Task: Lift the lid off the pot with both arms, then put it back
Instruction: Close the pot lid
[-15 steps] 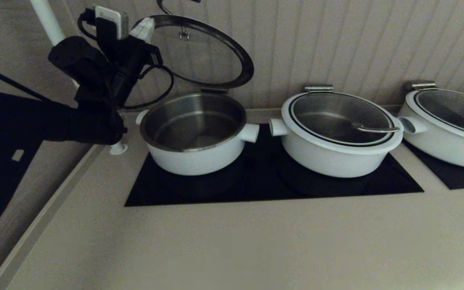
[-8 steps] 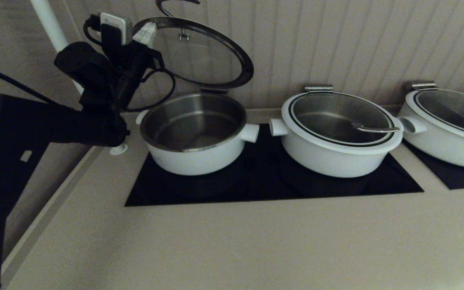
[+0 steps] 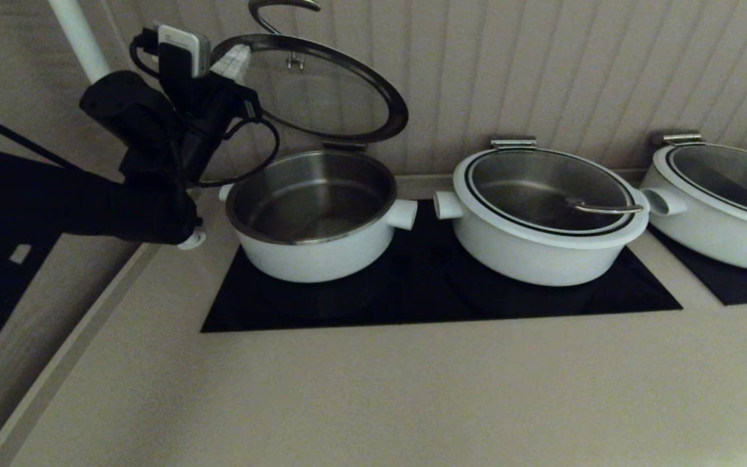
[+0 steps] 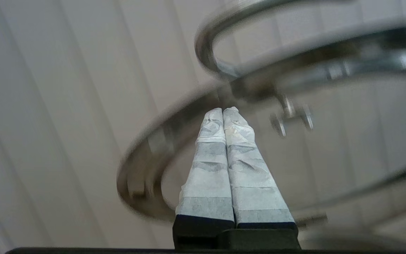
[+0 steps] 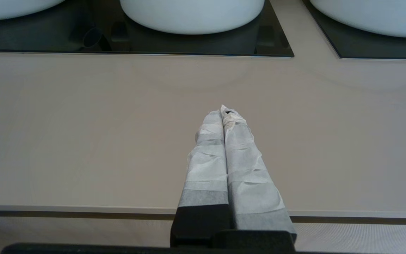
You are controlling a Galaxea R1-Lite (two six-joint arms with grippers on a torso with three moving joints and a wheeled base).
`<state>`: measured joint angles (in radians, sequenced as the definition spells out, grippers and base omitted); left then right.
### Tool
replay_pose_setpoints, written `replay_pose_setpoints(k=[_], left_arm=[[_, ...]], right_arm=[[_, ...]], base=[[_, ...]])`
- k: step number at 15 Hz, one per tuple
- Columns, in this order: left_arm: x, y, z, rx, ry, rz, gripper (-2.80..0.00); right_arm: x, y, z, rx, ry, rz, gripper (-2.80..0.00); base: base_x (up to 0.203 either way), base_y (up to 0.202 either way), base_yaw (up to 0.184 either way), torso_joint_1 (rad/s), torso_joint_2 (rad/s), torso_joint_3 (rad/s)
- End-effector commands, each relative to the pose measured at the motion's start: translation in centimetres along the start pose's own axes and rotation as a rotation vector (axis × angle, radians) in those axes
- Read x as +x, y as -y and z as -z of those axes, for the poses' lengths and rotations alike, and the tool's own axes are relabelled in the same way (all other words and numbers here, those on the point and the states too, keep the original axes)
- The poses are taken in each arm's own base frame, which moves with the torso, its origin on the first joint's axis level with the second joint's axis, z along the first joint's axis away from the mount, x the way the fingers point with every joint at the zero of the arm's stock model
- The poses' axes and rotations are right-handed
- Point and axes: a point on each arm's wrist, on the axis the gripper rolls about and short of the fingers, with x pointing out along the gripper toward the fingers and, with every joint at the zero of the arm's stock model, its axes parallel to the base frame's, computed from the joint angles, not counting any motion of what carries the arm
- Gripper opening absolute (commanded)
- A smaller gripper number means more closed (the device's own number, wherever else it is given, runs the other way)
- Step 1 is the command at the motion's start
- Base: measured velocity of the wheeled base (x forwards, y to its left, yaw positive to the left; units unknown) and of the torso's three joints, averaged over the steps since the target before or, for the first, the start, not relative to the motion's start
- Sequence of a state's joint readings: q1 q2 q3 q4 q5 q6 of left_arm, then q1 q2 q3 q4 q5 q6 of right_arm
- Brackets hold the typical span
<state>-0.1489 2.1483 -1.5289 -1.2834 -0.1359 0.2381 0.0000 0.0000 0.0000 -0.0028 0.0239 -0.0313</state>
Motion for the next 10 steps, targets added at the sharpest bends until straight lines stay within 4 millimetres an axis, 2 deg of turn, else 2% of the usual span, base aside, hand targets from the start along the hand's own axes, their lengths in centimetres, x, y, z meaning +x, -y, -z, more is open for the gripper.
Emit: replay_pose_setpoints(k=[1, 5, 10], left_arm=[[-0.7, -0.2, -1.1, 0.001, -0.003, 0.000, -2.80], [-1.9, -0.1, -1.5, -0.001, -0.016, 0.003, -2.80], [-3.1, -0.5, -3.7, -0.002, -0.023, -0.008, -2.80]], right_arm=[[0.0, 0.0, 0.0, -0.001, -0.001, -0.001, -2.80], [0.0, 0.0, 0.0, -0.001, -0.001, -0.001, -2.80], [0.0, 0.0, 0.0, -0.001, 0.000, -0.001, -2.80]], base=[[0.000, 0.000, 0.000, 0.000, 0.00, 0.000], [0.000, 0.000, 0.000, 0.000, 0.00, 0.000], [0.000, 0.000, 0.000, 0.000, 0.00, 0.000]])
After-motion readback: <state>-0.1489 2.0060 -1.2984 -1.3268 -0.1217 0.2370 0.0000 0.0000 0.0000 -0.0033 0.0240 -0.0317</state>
